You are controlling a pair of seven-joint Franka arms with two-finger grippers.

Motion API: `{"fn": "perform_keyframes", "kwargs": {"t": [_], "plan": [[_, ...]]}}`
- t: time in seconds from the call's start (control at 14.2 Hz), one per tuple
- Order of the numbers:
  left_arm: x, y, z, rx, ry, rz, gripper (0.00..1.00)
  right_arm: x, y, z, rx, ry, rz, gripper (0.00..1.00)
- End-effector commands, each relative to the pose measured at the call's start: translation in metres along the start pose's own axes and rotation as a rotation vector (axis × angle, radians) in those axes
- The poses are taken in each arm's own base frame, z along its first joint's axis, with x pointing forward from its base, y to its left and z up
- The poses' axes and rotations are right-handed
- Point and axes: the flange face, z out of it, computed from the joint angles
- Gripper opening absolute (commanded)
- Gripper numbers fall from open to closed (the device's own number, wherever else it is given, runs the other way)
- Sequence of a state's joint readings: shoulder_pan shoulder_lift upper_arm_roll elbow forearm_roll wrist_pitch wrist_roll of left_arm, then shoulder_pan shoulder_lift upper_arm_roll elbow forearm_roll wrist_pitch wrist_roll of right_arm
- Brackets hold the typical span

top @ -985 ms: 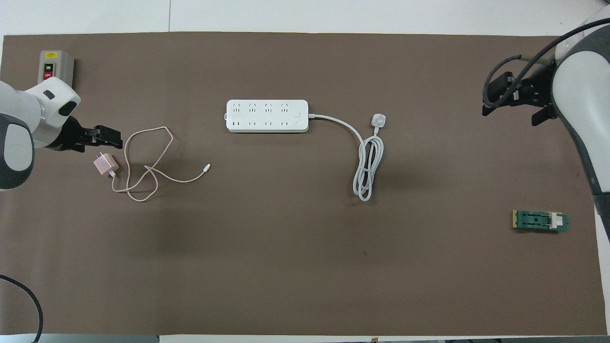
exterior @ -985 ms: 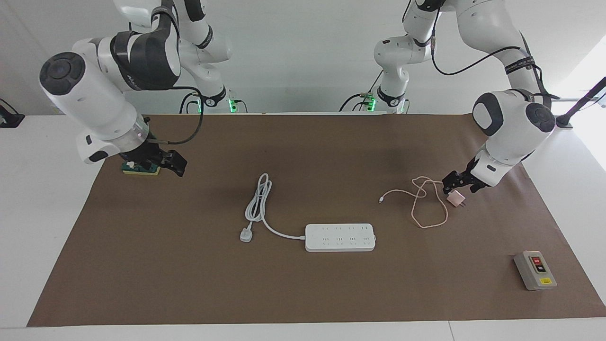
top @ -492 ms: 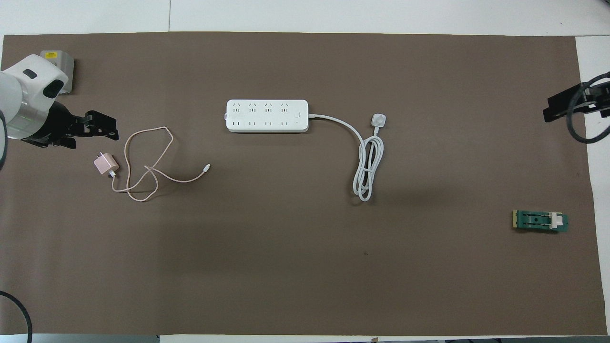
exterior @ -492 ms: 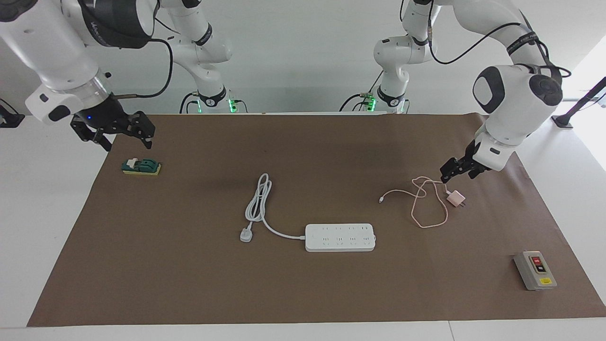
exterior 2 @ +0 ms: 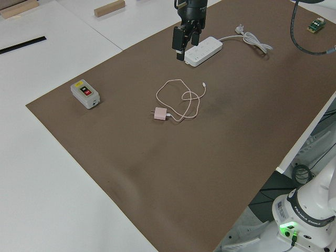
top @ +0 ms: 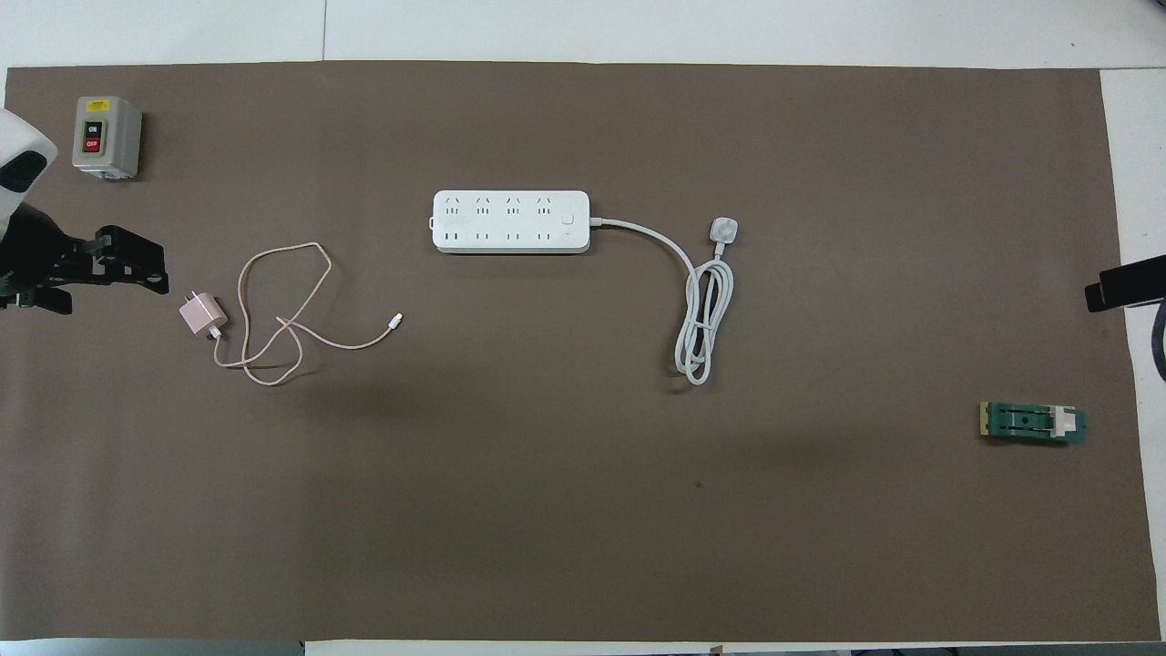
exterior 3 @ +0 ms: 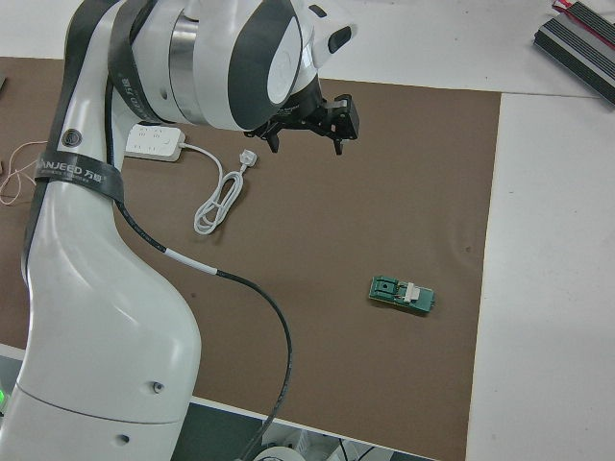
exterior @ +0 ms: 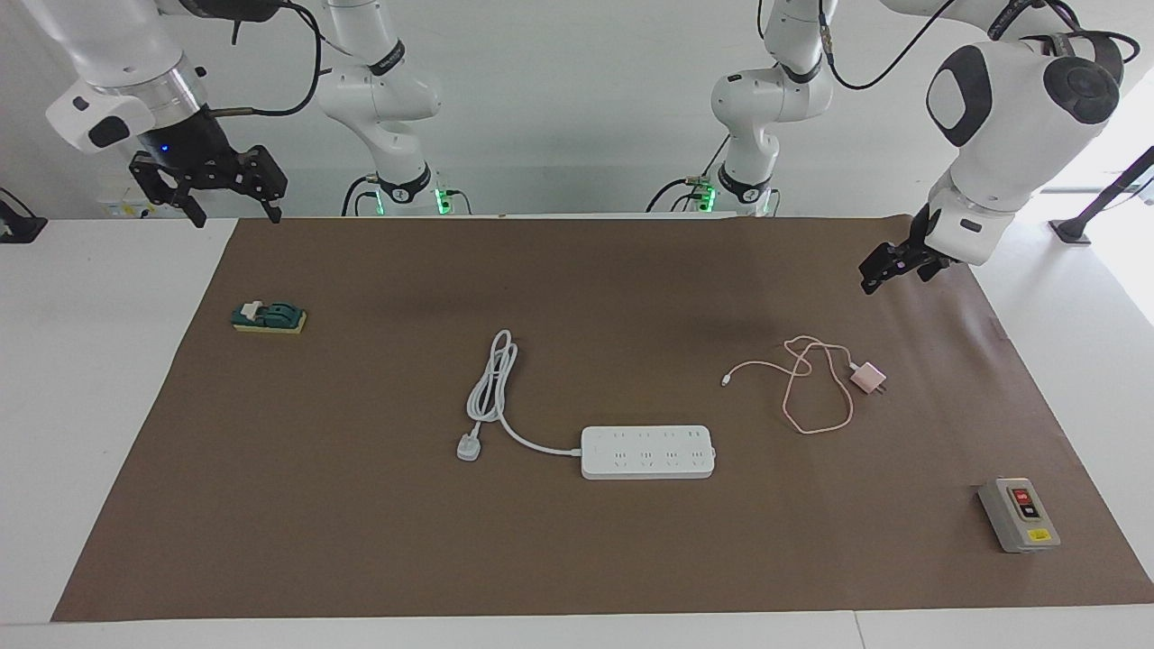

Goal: Unplug charger and place it aside

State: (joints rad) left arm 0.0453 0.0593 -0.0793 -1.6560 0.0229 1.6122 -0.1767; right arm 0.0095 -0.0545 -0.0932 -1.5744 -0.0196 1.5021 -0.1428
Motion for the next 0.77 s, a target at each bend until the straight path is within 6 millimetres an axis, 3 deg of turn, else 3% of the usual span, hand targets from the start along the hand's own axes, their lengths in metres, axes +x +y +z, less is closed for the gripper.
{"fn": "perform_keyframes", "kwargs": {"t": [0.0,0.28,0.7], "plan": [[-0.002,0.002,-0.014,0.022,0.016,-0.014,1.0,-0.001,0.004,0.015,-0.042,0.022,-0.015,1.0],[-0.006,0.0,-0.016,0.025,-0.008,-0.052,1.0,0.008,-0.002,0.023,-0.042,0.03,0.022,1.0],[-0.027,0.0,-0.019,0.023,-0.001,-0.032,1.0,0.001,-0.005,0.024,-0.024,-0.016,0.017,1.0]]}}
